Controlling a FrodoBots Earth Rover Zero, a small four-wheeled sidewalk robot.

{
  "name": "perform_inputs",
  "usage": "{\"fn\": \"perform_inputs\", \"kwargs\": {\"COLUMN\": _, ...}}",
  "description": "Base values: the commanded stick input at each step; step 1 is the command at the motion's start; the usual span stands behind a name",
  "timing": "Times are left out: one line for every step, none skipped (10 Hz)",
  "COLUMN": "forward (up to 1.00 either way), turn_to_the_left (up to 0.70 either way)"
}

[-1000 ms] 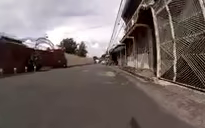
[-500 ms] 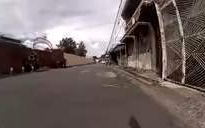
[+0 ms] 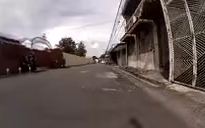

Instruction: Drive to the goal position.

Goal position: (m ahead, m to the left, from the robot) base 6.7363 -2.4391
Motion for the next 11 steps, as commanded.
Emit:
{"fn": "perform_inputs", "kwargs": {"forward": 0.70, "turn_to_the_left": 0.00}}
{"fn": "perform_inputs", "kwargs": {"forward": 0.70, "turn_to_the_left": 0.00}}
{"fn": "perform_inputs", "kwargs": {"forward": 0.70, "turn_to_the_left": 0.00}}
{"fn": "perform_inputs", "kwargs": {"forward": 0.70, "turn_to_the_left": 0.00}}
{"fn": "perform_inputs", "kwargs": {"forward": 0.70, "turn_to_the_left": 0.00}}
{"fn": "perform_inputs", "kwargs": {"forward": 0.70, "turn_to_the_left": 0.00}}
{"fn": "perform_inputs", "kwargs": {"forward": 0.70, "turn_to_the_left": 0.00}}
{"fn": "perform_inputs", "kwargs": {"forward": 0.70, "turn_to_the_left": 0.00}}
{"fn": "perform_inputs", "kwargs": {"forward": 0.70, "turn_to_the_left": 0.00}}
{"fn": "perform_inputs", "kwargs": {"forward": 0.70, "turn_to_the_left": 0.00}}
{"fn": "perform_inputs", "kwargs": {"forward": 0.70, "turn_to_the_left": 0.00}}
